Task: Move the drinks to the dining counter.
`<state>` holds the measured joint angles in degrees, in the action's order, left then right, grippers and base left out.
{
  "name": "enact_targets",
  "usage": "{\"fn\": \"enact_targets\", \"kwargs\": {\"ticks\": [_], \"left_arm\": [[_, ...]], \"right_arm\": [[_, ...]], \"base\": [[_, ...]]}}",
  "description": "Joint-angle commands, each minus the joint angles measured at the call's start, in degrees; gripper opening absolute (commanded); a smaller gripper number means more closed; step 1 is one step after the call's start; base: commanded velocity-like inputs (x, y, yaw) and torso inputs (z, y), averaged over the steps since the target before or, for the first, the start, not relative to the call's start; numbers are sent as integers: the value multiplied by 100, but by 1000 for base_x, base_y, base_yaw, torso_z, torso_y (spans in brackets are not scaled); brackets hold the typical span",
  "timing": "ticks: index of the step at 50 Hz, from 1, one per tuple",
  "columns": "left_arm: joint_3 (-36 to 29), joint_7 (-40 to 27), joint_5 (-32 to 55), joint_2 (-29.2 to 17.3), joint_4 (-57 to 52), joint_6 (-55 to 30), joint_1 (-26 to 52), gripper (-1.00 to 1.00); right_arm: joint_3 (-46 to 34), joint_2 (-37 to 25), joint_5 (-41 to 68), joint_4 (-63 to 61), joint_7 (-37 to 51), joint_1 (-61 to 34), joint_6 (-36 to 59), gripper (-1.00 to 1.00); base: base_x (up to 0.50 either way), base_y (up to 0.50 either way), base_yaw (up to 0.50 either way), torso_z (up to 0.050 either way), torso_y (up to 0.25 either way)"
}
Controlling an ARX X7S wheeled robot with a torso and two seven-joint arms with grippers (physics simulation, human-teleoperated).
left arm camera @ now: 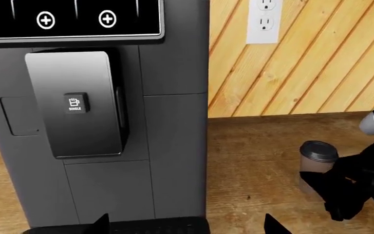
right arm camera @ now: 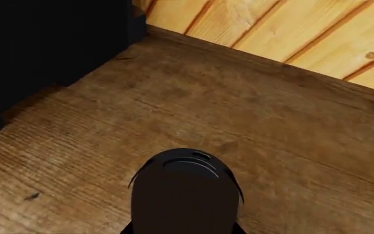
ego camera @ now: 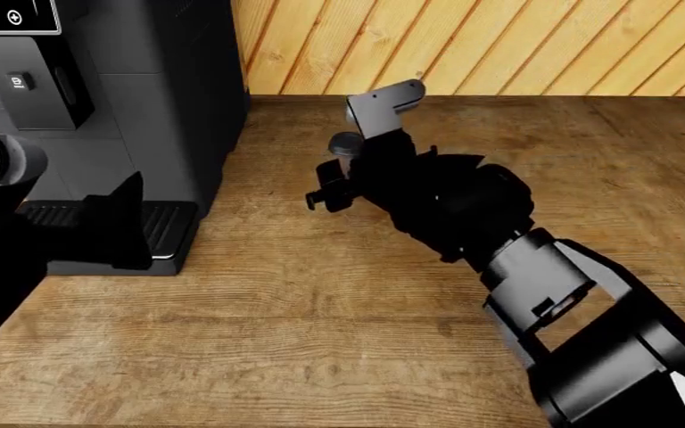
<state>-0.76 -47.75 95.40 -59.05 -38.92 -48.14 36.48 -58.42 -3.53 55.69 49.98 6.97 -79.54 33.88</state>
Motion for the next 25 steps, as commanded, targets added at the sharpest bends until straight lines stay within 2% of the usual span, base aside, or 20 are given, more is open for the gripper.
{"fn": "enact_targets", "kwargs": {"ticks": [1, 11, 19, 25], "left_arm": [[-11, 41, -49, 21, 13, 10, -14, 100], [-10, 42, -23, 11, -9, 14, 19, 100], [-13, 46, -39, 18, -18, 22, 1, 100], [-106, -13, 8, 58, -10, -16, 138, 100]], "right_arm": [[-26, -38, 14, -12, -22, 28, -13, -100], [24, -266, 105, -478, 146, 63, 60, -100], [606, -1284, 739, -2738, 1272, 141, 432, -100], [1018, -1838, 1290, -3960, 1895, 154, 714, -100]], "base": [[0, 0, 0, 0, 0], [0, 0, 0, 0, 0], [0, 0, 0, 0, 1], [0, 0, 0, 0, 0]]}}
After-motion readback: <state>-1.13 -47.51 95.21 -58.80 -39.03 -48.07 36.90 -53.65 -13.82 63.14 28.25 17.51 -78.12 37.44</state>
